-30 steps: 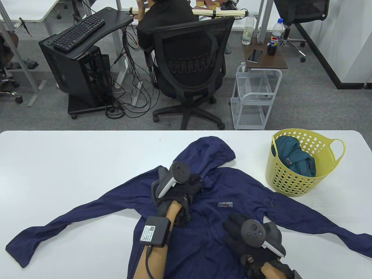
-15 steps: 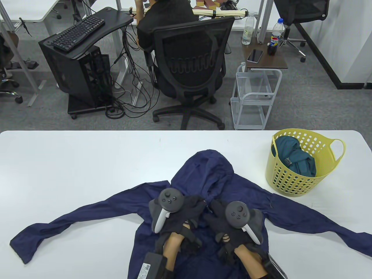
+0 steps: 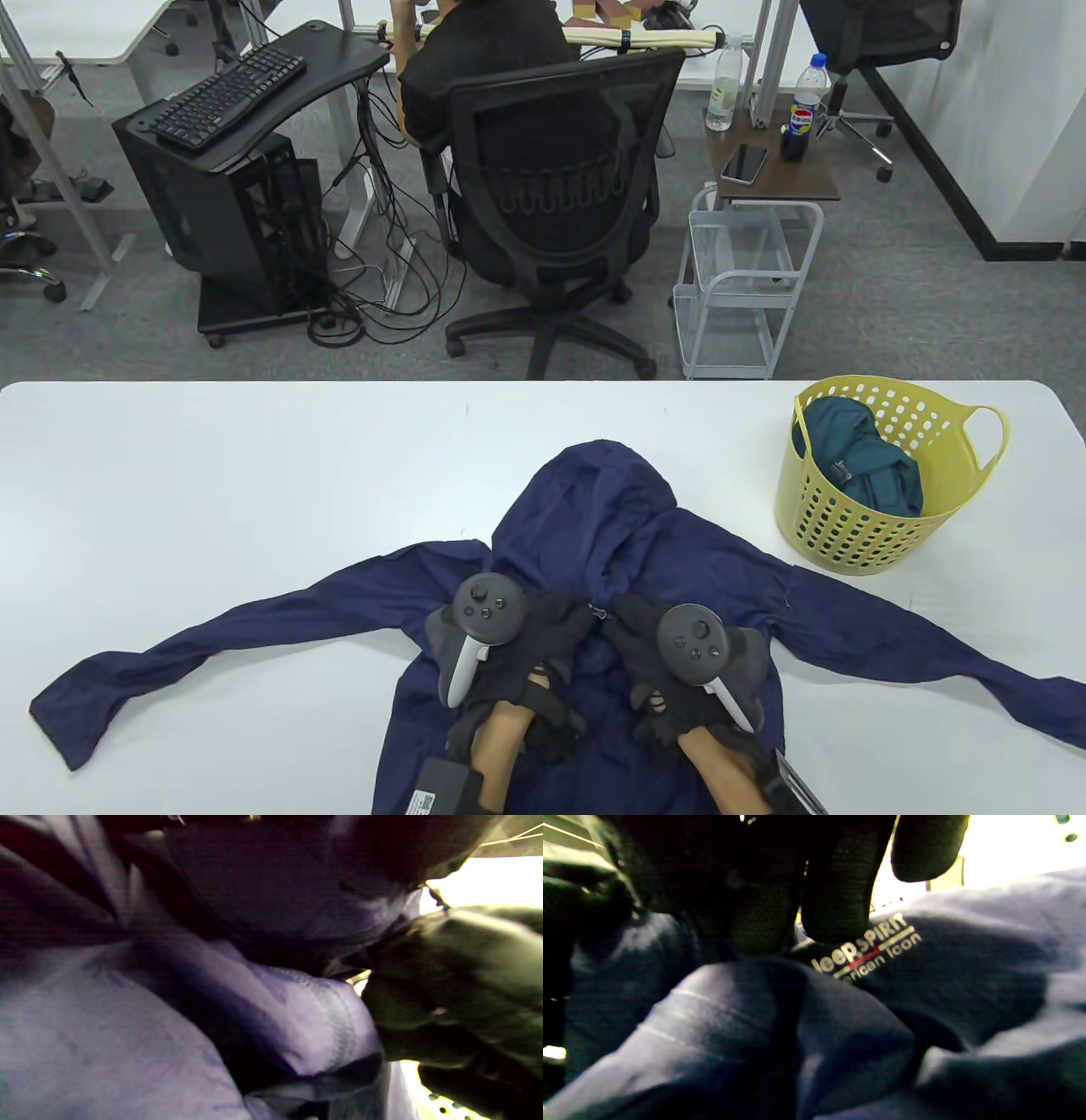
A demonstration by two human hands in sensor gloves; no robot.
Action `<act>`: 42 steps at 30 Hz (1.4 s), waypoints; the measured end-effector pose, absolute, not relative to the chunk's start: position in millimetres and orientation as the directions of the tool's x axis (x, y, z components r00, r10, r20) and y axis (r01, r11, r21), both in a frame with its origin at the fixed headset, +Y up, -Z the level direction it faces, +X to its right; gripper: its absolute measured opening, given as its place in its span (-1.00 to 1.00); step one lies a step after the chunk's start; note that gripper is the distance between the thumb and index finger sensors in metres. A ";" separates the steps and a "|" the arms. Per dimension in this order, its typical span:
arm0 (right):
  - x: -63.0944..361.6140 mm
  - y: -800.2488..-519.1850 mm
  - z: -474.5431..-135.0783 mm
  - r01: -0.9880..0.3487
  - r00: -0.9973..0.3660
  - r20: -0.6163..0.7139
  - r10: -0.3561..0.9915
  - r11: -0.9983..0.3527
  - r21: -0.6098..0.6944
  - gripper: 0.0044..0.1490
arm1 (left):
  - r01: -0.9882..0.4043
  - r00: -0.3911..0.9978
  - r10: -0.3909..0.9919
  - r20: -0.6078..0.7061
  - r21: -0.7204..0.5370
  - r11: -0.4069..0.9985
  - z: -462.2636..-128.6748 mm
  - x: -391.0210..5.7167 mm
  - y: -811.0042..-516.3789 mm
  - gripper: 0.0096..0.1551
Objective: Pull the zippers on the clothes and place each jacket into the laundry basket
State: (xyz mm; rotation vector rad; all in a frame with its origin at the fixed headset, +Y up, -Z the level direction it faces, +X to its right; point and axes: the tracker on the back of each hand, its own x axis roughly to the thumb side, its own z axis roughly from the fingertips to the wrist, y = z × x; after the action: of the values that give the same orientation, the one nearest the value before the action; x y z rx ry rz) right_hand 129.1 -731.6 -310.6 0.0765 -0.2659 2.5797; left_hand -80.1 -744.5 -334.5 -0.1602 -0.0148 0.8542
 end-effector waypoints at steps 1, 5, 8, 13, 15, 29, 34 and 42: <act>129.2 -728.4 -308.0 -0.519 -0.855 0.122 0.504 -0.834 -0.187 -0.51 | -0.748 0.660 0.749 -0.053 -0.135 0.649 -334.9 -79.5 -744.2 -0.52; 125.0 -721.3 -300.7 -0.489 -0.872 0.178 0.456 -0.831 -0.265 -0.48 | -0.759 0.648 0.759 -0.062 -0.133 0.638 -340.6 -77.4 -741.0 -0.52; 119.4 -723.9 -301.2 -0.364 -0.930 0.167 0.327 -0.879 -0.309 -0.50 | -0.793 0.608 0.791 -0.071 -0.112 0.599 -348.4 -76.4 -736.7 -0.53; 114.6 -732.1 -306.3 -0.254 -0.965 0.142 0.222 -0.926 -0.278 -0.50 | -0.763 0.646 0.760 -0.074 -0.077 0.641 -364.1 -74.6 -732.0 -0.52; 114.3 -732.8 -306.6 -0.257 -0.964 0.143 0.225 -0.924 -0.282 -0.50 | -0.739 0.673 0.736 -0.073 -0.073 0.669 -371.2 -72.7 -730.0 -0.52; 120.0 -739.4 -299.1 -0.170 -0.962 0.219 0.163 -0.985 -0.010 -0.47 | -0.180 0.973 0.206 -0.105 0.216 0.960 -431.2 -51.1 -686.5 -0.52; 127.4 -752.3 -306.8 -0.192 -0.957 0.197 0.212 -0.975 0.113 -0.45 | -0.129 0.989 0.142 -0.039 0.233 0.964 -422.1 -45.3 -697.0 -0.47; 153.2 -762.7 -320.8 -0.451 -0.886 0.065 0.460 -0.885 0.116 -0.47 | -0.088 0.902 0.027 0.432 0.124 0.988 -368.4 -18.0 -686.3 -0.42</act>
State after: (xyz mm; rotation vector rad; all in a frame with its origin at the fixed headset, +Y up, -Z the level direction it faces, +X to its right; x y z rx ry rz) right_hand 153.2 -762.7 -320.8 0.1238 0.1340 2.6614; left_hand -18.0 -686.3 -368.4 0.1417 -0.4436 0.0596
